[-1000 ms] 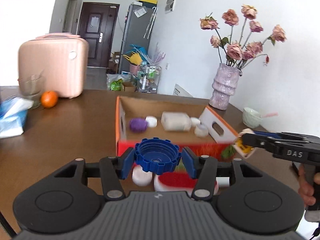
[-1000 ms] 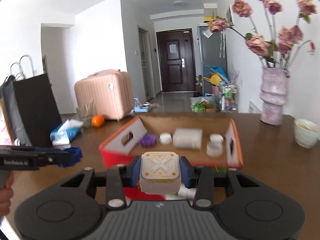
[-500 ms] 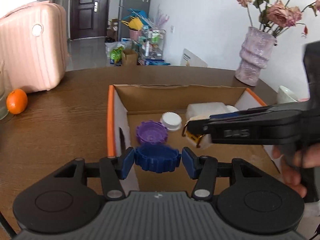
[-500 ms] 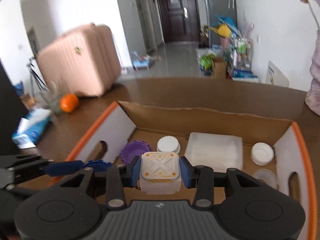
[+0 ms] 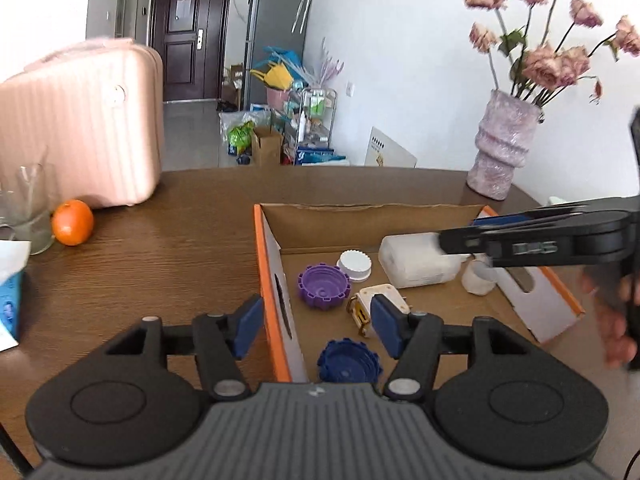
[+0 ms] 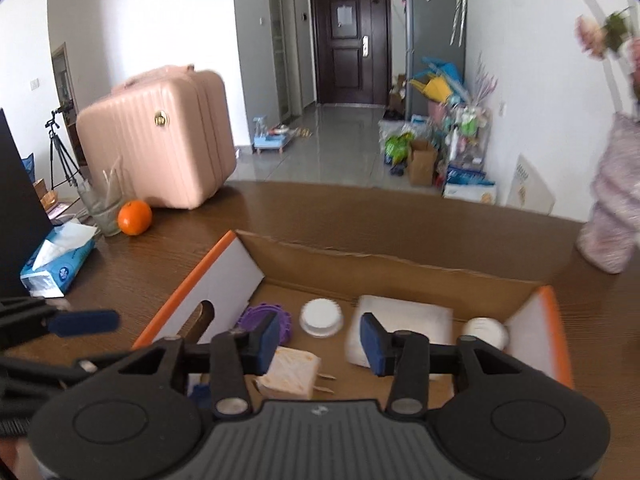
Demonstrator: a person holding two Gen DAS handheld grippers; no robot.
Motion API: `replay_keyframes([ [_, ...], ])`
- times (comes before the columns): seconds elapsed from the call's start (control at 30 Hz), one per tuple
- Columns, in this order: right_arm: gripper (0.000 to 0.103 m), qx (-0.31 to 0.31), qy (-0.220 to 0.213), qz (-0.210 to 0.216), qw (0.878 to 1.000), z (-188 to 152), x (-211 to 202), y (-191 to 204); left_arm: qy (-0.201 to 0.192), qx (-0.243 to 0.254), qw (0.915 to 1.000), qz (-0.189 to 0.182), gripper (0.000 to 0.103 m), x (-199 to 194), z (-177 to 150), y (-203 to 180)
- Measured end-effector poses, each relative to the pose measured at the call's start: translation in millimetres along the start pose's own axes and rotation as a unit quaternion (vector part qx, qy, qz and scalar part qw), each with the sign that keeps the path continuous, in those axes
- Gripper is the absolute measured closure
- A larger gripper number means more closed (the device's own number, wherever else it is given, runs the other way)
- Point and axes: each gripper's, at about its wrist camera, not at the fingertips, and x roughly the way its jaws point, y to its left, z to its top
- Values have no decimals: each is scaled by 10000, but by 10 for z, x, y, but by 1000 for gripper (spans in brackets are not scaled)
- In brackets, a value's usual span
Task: Organize rigid objects
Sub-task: 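Withdraw both tools from the box toward the lint brush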
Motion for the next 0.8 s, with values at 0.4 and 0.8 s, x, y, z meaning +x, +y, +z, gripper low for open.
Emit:
replay_keyframes([
  [0.4,36,108,-419,-528,9977,-578,-1341,-423,-487,208,9985,162,17,-1108,-255,-130],
  [0.8,31,189,-964,-297,9947,-981,-2110,-290,-721,142,9973,47,13,-1759,-541,-394],
])
